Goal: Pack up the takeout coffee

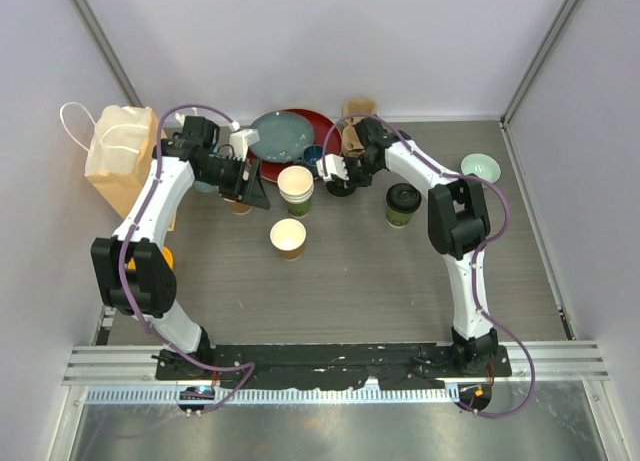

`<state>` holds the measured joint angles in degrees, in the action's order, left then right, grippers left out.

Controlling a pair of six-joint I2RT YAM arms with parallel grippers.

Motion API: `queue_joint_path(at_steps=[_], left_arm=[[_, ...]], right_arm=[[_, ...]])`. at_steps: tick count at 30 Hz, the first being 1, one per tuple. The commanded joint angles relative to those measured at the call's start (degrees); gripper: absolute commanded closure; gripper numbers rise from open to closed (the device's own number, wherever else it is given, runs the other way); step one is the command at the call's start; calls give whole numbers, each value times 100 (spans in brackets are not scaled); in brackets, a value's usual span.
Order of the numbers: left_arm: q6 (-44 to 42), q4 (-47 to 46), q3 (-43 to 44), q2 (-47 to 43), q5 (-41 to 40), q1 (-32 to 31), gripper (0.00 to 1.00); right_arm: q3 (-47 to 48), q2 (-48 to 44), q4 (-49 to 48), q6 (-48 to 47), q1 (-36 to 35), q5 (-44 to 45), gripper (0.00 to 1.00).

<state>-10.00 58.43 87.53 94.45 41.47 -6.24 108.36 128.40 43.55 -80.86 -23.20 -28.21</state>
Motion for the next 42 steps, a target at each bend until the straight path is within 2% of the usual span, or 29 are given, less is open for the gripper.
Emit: queue_joint_path(at_steps=[1,6,11,18,26,30,36,42], left_arm=[[-160,142,221,3,203,35,36],[-160,159,204,12,212,35,36],[-160,168,195,20,256,35,36],[15,28,-77,-76,142,35,37],[419,-630,-1025,-340,-218,0,43],[516,-1053,-1439,-384,-456,-44,46],[797,-1544,-1502,-130,-272,-263,47],[868,-1774,-1475,283,-781,-527,51]], right_arm=[[177,1,13,-70,-44,35,78],[195,-69,83,-70,-53,26,91],[81,-341,224,-114,-53,61,99],[36,-877,470,96,-71,87,99],[89,-1641,970,729,-158,210,99],[-357,-2239,867,1606,-272,508,99],[-1298,-3170,479,2109,-702,1080,99],[-1755,-3654,461,2812,-844,1388,99]])
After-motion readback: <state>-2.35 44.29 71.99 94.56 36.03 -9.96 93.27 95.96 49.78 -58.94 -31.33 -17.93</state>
